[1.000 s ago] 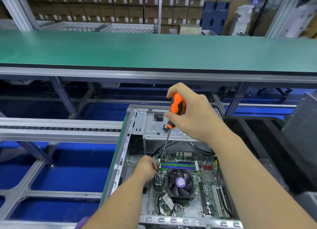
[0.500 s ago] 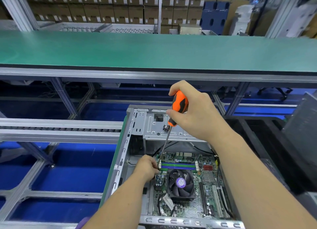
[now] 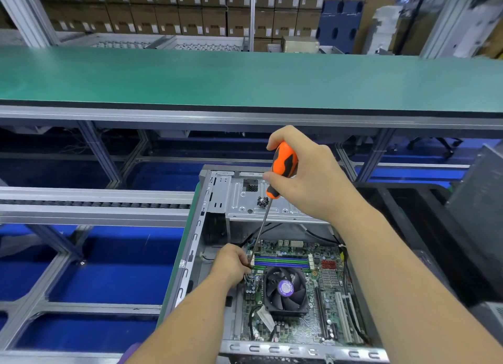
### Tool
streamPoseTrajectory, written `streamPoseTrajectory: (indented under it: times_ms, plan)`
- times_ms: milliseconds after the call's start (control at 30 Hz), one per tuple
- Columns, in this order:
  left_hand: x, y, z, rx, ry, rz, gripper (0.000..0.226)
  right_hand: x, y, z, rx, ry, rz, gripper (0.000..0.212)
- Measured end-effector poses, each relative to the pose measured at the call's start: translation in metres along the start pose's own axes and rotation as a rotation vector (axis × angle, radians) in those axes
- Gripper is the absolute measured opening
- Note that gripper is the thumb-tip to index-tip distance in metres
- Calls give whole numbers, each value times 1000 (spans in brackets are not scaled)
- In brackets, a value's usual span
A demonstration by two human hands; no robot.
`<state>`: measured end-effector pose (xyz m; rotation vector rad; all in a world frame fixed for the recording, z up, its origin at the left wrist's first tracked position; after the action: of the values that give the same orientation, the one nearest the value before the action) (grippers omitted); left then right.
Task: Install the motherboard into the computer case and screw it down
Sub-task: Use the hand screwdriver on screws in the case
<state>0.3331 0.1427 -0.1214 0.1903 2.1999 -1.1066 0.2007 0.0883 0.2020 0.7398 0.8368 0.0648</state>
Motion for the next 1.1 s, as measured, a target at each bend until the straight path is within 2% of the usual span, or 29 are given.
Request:
streamPoseTrajectory:
  times_ms: [333,667,1100]
  plan:
    - [-4,-6,-4,25,-21,63,32,0,1,-1,9,-5,-7,38]
    - [-5,-13,-10,49,-16,103,41,3,1,-2,19,15,27,36]
    - [-9,-22,-17,87,-16,166,35,6,2,0,21,22,31,36]
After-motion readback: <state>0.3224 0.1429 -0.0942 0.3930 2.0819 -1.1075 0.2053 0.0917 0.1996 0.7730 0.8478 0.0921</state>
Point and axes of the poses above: each hand's wrist, its own z-axis towards the middle knuckle, its own x-axis out of the palm, y = z × x, the point moved 10 cm from there along z, towards the middle knuckle
